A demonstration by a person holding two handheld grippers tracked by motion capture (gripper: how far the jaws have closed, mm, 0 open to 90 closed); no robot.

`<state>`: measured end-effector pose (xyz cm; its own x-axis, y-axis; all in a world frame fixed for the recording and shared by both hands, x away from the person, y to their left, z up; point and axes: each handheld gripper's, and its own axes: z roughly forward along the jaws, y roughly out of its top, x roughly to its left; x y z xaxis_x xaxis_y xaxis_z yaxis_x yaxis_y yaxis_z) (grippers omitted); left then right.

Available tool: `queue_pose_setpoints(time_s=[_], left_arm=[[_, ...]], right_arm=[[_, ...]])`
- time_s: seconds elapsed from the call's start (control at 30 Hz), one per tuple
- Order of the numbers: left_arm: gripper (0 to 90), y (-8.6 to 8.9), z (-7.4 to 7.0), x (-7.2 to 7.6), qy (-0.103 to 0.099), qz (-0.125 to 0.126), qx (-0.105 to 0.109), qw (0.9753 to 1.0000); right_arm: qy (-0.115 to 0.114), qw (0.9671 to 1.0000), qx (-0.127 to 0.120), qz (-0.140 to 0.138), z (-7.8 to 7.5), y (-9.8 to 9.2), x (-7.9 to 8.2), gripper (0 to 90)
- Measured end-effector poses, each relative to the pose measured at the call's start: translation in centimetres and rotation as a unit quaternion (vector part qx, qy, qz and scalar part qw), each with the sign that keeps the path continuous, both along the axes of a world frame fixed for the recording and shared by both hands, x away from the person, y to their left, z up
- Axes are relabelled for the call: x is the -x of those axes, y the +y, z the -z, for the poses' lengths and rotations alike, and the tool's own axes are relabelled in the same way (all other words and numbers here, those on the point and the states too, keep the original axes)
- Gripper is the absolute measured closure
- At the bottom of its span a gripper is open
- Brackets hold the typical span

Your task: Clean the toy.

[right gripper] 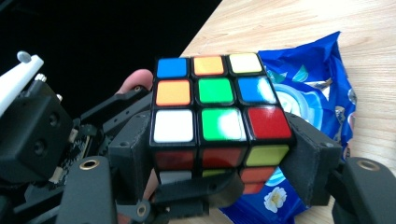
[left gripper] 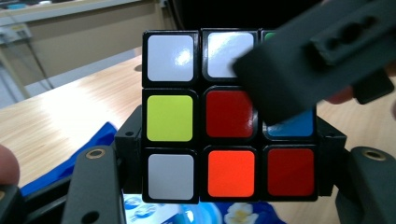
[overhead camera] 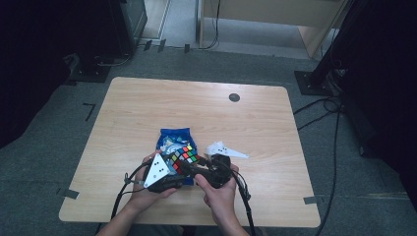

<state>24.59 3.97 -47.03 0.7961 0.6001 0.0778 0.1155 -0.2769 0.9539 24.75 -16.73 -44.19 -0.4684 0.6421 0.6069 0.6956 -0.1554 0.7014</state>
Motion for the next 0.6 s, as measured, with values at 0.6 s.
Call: queue_pose_setpoints(time_s=[0.6], left_arm=[[34.5, 1.0, 0.3, -1.0, 0.001, 0.038, -0.033, 0.9987]], right_arm=[[0.013, 0.999, 0.026, -0.033, -1.9, -3.2, -0.7, 34.6]])
